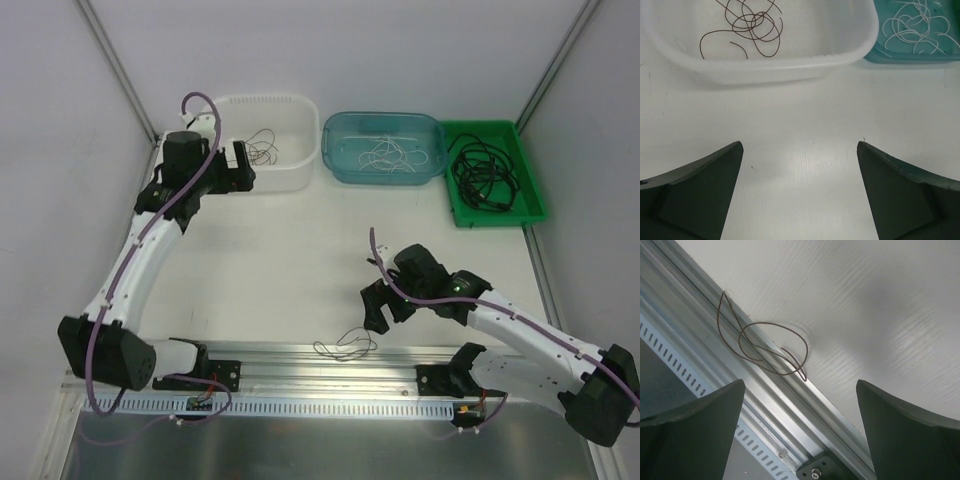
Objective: Untangle the cables
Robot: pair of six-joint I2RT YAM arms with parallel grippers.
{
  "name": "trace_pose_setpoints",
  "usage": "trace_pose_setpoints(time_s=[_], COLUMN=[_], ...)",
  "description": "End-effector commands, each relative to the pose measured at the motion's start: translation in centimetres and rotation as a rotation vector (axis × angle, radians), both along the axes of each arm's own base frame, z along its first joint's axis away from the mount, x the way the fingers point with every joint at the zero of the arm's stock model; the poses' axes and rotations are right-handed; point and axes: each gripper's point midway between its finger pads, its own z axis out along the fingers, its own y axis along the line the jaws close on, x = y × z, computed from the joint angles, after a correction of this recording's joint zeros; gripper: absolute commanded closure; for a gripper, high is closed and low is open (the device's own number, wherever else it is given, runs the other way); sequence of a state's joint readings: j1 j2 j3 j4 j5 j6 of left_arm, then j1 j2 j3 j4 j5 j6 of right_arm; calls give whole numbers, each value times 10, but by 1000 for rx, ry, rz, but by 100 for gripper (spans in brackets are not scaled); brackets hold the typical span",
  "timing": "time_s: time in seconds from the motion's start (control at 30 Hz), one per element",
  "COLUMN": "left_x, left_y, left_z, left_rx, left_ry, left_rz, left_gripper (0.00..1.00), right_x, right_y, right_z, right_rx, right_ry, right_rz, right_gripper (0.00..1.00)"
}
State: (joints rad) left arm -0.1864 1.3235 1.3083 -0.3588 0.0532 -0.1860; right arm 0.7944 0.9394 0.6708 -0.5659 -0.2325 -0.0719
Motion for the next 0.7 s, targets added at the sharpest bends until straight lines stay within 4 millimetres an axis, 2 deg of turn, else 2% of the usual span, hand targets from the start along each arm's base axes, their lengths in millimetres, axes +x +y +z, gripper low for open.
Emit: trace_pose_setpoints(time_s=[0.0, 0.07, 0.13, 0.17, 0.23, 0.27, 0.43, 0.47, 0.6, 0.67], left_x=[-53, -82, -100, -114, -126, -135, -148, -148, -144, -142], left_y=[-1, 0, 3, 6, 9, 12, 18, 22, 34, 39], left_z=[-30, -47, -62, -76, -92, -106, -135, -139, -147, -144], left_rx=[-25, -18, -13, -6, 0, -1, 7, 18, 53, 67], left_ry=[109, 146, 174, 189, 212, 234, 285, 292, 293, 278], left_rz=[-38, -69, -78, -77, -71, -62, -30, -4, 61, 85], left_gripper=[1, 1, 1, 1, 1, 1, 1, 1, 1, 1], right_x=[-5, -12, -18, -21, -28, -29, -39, -37, -44, -49], right_y=[12, 20, 28, 30, 37, 41, 54, 53, 70, 77], right_z=[9, 6, 3, 1, 1, -1, -12, -23, -30, -32], right_rx=[-6, -37, -84, -108, -154, -187, -330, -392, -447, -456], right_ry=[-7, -7, -22, -26, -65, -65, -83, -81, -69, -60], right_rz=[68, 117, 175, 198, 262, 286, 402, 416, 492, 517], right_gripper=[2, 1, 2, 2, 2, 2, 5, 5, 10, 12])
